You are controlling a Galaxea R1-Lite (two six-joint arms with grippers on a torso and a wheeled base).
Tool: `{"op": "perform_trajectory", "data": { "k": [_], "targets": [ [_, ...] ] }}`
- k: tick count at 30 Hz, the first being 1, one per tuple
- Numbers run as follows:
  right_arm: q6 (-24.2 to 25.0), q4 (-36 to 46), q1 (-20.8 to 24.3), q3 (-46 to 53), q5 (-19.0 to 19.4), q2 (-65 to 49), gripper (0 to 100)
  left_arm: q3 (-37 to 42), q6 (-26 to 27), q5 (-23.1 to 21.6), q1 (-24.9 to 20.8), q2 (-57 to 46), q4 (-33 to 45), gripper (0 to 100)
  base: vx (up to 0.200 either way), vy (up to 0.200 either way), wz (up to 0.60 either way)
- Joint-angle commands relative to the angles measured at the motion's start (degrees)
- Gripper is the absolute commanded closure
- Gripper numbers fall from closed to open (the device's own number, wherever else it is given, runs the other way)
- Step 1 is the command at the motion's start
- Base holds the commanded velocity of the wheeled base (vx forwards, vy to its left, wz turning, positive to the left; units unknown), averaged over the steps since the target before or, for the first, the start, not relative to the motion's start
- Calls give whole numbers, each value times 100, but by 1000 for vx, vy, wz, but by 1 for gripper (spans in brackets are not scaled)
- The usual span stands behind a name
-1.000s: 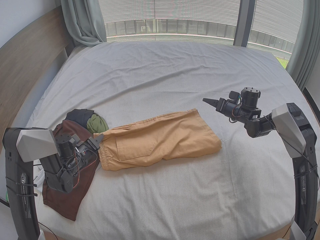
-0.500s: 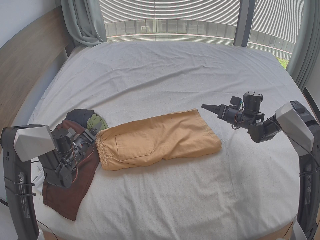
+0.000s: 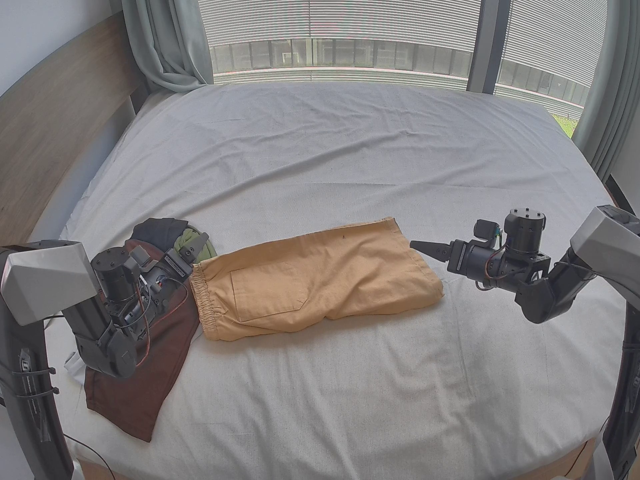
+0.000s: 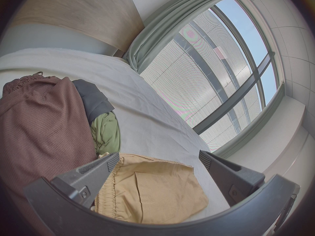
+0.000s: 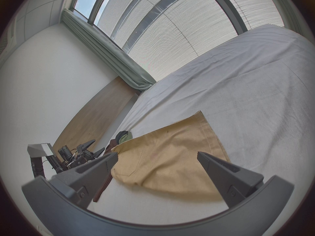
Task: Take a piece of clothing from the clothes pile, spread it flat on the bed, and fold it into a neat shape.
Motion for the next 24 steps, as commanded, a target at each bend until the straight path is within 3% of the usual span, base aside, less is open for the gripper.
{"op": "perform_trajectory", "data": {
  "k": [1, 10, 24],
  "targets": [
    [30, -788, 68, 909, 12, -255, 0, 218, 19, -129, -111, -134, -5, 0, 0, 0, 0],
    [83, -1755, 112, 1700, 12, -53, 0, 332, 37, -164, -155, -169, -5, 0, 0, 0, 0],
    [92, -1746, 68, 1753, 3, 404, 0, 508, 485, -261, -181, -99, -5, 0, 0, 0, 0]
  ]
}}
